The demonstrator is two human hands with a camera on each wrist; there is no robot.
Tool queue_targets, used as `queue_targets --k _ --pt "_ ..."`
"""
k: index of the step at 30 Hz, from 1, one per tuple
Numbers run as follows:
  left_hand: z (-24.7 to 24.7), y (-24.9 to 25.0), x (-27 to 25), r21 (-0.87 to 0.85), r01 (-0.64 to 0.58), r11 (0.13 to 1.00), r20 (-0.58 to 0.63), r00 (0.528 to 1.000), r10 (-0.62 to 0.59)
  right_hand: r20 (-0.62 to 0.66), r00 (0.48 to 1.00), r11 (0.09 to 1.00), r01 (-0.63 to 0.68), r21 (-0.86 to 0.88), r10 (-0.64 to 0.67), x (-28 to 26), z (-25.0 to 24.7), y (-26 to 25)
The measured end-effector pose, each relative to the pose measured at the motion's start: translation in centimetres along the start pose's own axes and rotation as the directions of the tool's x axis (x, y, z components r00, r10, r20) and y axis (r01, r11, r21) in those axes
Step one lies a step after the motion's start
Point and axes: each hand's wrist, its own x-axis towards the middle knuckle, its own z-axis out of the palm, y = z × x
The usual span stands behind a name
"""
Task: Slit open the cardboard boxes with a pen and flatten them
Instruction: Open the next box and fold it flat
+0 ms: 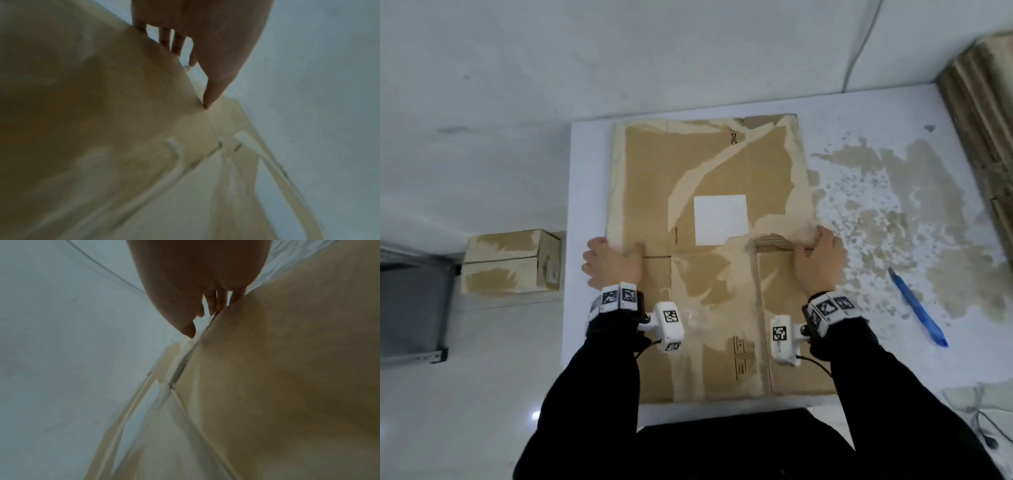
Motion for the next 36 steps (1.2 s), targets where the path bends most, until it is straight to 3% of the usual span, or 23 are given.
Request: queue_targets --k 1,3,6,9,14,20,28,33,36 --pt "-0.2 -0.3 0.2 -0.085 0.053 0.995 0.02 0.998 -0.052 0.033 0.997 0.997 -0.065 0.03 0.064 0.3 -0.6 0.3" --pt "-0.6 -1.1 0.3 -0.101 0.051 0.994 0.083 0.996 -0.043 0.132 0.983 0.991 -0.133 0.034 0.127 0.9 -1.9 0.8" --pt "-0.9 -1.9 -0.6 -0.028 -0.077 0.997 0.112 0.991 0.08 0.201 0.979 0.998 -0.027 -0.058 0.038 0.4 -3.0 1.3" --pt "-1.3 -1.3 -2.9 -0.037 -0.126 0.991 0.005 0.992 0.126 0.234 0.97 0.997 0.056 0.053 -0.067 -0.5 -4.5 1.6" --pt "-1.1 3.0 -9.6 -0.164 -0.203 0.965 -0.139 0.974 0.181 0.146 0.967 0.968 0.183 0.173 -0.209 0.7 -10.9 2.6" --pt "0.6 12.1 -19.8 -0.351 -0.384 0.854 -0.215 0.921 0.325 -0.005 0.955 0.93 0.29 0.227 -0.297 5.6 -23.5 8.8" --pt "9.4 25.5 -31.6 -0.508 -0.405 0.76 0.0 0.882 0.47 0.039 0.968 0.968 0.249 -0.01 -0.249 16.0 -39.4 20.3" --pt "15.0 34.1 -35.1 -0.565 -0.309 0.765 0.172 0.863 0.475 -0.036 0.99 0.978 0.132 -0.159 -0.14 23.2 -46.2 25.6" --pt "18.9 38.7 -36.1 -0.575 -0.229 0.785 0.249 0.866 0.434 -0.096 0.989 0.99 0.105 -0.099 -0.115 27.8 -48.1 27.9"
